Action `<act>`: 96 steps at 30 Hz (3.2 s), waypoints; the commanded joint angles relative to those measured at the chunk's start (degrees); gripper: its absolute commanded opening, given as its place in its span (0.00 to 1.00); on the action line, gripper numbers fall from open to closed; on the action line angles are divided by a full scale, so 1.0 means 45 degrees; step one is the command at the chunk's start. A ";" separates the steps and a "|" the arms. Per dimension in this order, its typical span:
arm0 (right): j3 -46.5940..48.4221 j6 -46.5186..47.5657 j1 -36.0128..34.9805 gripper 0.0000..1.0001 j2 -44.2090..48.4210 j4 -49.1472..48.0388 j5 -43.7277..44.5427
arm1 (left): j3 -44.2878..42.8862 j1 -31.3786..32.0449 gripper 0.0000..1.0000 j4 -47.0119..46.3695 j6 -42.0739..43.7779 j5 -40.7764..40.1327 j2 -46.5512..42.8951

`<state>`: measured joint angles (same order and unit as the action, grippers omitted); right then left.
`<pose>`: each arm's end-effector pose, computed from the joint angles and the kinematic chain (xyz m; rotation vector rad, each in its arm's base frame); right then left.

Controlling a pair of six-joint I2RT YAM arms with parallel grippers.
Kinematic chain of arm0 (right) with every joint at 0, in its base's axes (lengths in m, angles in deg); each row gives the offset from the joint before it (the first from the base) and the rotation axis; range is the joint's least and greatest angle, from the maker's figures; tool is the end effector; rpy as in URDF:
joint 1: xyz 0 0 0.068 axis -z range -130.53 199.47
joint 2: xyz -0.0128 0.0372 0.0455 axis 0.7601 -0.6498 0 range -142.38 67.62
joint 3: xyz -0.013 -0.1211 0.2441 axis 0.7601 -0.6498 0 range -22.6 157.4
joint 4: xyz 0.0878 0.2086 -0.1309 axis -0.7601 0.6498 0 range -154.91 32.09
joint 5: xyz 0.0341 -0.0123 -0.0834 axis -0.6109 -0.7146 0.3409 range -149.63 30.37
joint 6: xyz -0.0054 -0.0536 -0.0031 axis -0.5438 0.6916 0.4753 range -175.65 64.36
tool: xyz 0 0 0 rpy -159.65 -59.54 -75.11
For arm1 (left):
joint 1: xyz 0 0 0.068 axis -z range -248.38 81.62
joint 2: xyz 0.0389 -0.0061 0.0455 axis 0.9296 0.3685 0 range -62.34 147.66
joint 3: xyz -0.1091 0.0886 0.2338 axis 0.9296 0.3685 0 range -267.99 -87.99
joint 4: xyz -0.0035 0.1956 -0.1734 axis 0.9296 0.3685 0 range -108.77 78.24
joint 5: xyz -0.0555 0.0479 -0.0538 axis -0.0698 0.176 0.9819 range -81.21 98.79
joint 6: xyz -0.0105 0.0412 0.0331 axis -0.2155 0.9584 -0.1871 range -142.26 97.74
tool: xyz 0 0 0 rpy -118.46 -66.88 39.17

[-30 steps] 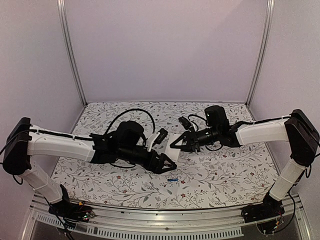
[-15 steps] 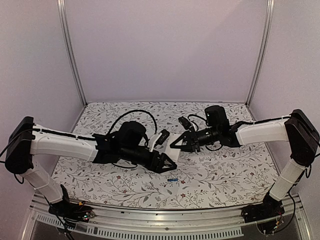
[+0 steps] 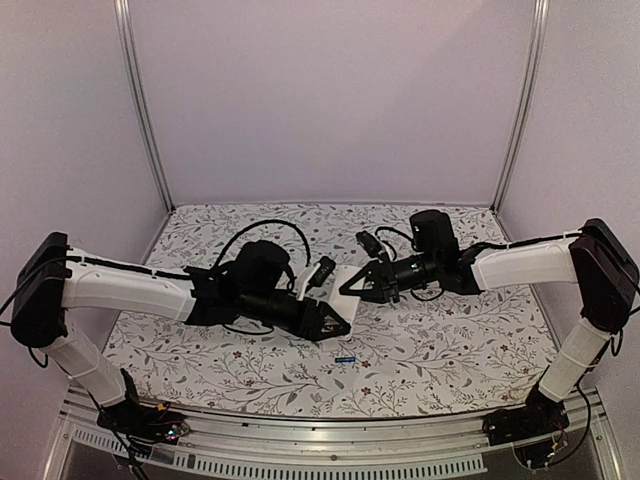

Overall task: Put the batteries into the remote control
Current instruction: Load the battery into the battery compartment.

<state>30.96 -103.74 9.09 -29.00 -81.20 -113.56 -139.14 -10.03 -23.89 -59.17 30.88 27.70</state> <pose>0.2519 0.2520 0.2094 -0.5616 2.3332 1.8184 0.1657 -0.2942 0.2110 0.7030 2.3469 -1.2827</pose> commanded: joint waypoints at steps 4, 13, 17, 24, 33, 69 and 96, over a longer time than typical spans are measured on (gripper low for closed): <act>0.0154 -0.0139 0.0154 0.00 0.0422 -0.0430 -0.0099 | 0.0466 -0.0128 0.46 -0.0521 0.0400 0.0697 -0.0061; -0.0284 -0.0979 0.0340 0.00 0.0832 -0.2440 -0.0380 | 0.1002 -0.0134 0.40 -0.0954 0.0796 0.1175 -0.0198; -0.0520 -0.2156 0.0410 0.00 0.0793 -0.4125 -0.0597 | 0.1035 -0.0131 0.36 -0.0844 0.1046 0.1381 -0.0158; -0.0666 -0.3274 0.0418 0.00 0.0686 -0.5761 -0.0734 | 0.1215 -0.0142 0.24 -0.1317 0.0896 0.1875 0.0044; -0.0691 -0.3778 0.0593 0.00 0.0967 -0.6793 -0.0730 | 0.1475 -0.0250 0.19 -0.1755 0.0585 0.2796 0.0218; 0.0123 -0.0476 0.0651 0.00 0.1298 -0.0239 0.0735 | 0.4376 0.2332 0.86 -0.2106 1.0092 -0.7559 -0.6997; 0.0730 -0.2585 -0.0362 0.00 0.0514 0.0184 0.0445 | 0.0904 0.3940 0.48 -0.0055 1.7596 -0.7817 -0.2750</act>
<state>32.56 -114.23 8.11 -26.27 -80.22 -110.98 -133.11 9.14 -27.39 20.90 -7.15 14.44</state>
